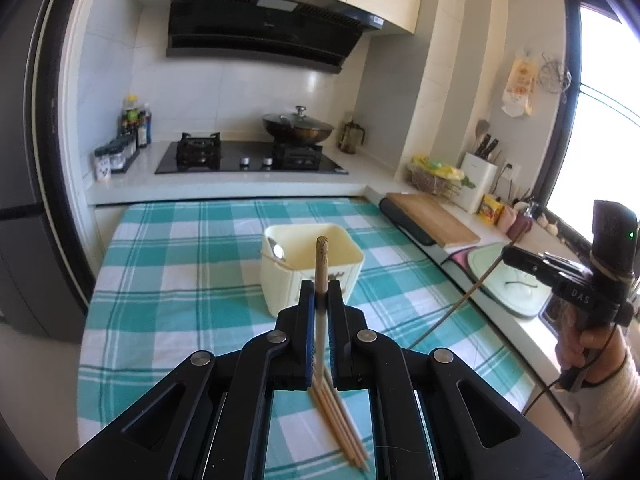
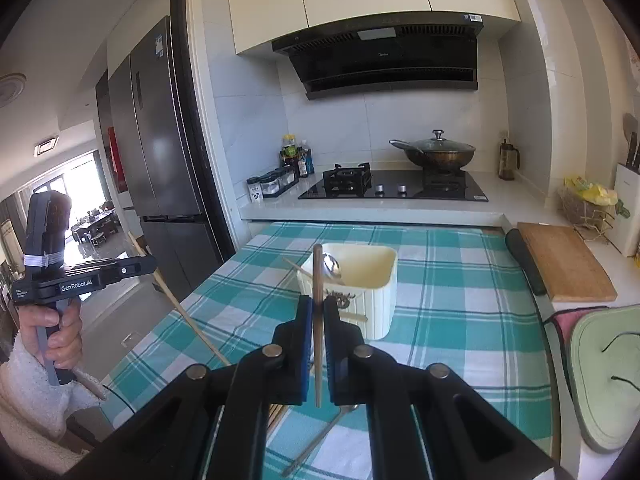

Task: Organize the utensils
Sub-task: 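Lift the chopsticks and carry both tools over the cream basket, then open the left tool to drop its chopstick into the basket while the right tool releases its chopstick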

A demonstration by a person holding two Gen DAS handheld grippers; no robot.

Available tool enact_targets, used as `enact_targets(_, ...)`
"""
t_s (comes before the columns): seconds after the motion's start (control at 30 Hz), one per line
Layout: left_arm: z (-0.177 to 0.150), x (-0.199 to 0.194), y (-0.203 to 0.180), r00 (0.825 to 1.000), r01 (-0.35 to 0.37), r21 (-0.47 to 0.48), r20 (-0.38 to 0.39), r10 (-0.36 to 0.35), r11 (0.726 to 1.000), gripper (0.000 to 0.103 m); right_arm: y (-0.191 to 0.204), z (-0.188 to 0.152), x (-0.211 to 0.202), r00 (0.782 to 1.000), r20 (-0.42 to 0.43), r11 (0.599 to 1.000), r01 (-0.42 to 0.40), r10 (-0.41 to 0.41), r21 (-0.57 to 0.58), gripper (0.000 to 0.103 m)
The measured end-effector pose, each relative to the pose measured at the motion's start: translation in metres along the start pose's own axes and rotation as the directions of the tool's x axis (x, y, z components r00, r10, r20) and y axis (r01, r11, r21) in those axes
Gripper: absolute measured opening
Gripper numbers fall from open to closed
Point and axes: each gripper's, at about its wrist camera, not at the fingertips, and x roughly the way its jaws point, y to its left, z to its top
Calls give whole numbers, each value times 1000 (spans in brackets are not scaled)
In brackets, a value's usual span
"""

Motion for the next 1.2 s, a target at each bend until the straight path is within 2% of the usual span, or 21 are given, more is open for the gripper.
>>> enact_targets(0.13, 40, 7, -6, 998, 1, 31, 68, -3, 1000, 4, -3, 29, 12, 999, 46, 1000, 13, -12, -21, 6)
enact_targets(0.27, 80, 30, -5, 993, 5, 24, 120, -8, 1000, 4, -10, 61, 32, 995, 95, 999, 26, -23, -36, 6)
enact_targets(0.47, 116, 83, -2, 976, -69, 32, 209, 60, 997, 4, -26, 96, 76, 983, 172, 997, 63, -56, -33, 6)
enact_targets(0.57, 116, 125, 5, 985, -71, 13, 156, 68, 997, 4, -40, 97, 110, 987, 144, 997, 73, -71, -13, 6)
enact_targets(0.7, 104, 187, 19, 997, -76, -19, 3, 76, 997, 4, -60, 89, 166, 998, -3, 998, 60, -60, 27, 6)
enact_targets(0.83, 88, 235, 33, 988, -66, -68, -143, 56, 995, 4, -65, 77, 215, 985, -169, 999, 44, -38, 31, 6)
enact_targets(0.93, 77, 249, 35, 981, -96, -79, -175, 81, 992, 6, -60, 70, 238, 973, -225, 999, 52, -48, 11, 7)
enact_targets(0.97, 74, 248, 36, 981, -113, -76, -168, 99, 991, 8, -58, 68, 243, 969, -237, 997, 71, -70, -5, 7)
enact_targets(1.0, 71, 244, 37, 981, -117, -78, -167, 103, 990, 20, -56, 67, 246, 967, -236, 995, 93, -95, -20, 11)
enact_targets(1.03, 68, 239, 40, 981, -114, -87, -169, 98, 990, 39, -54, 66, 245, 969, -225, 995, 101, -105, -26, 27)
enact_targets(1.07, 66, 230, 42, 981, -111, -97, -168, 94, 989, 47, -53, 65, 241, 973, -206, 995, 97, -100, -25, 44)
enact_targets(1.1, 62, 218, 43, 982, -109, -100, -165, 92, 989, 56, -52, 65, 234, 979, -180, 996, 92, -93, -16, 47)
enact_targets(1.17, 55, 195, 44, 980, -104, -77, -181, 89, 992, 57, -49, 62, 213, 986, -142, 996, 92, -92, -6, 47)
enact_targets(1.2, 50, 183, 44, 976, -103, -59, -199, 90, 993, 61, -49, 60, 201, 988, -128, 996, 88, -88, -6, 47)
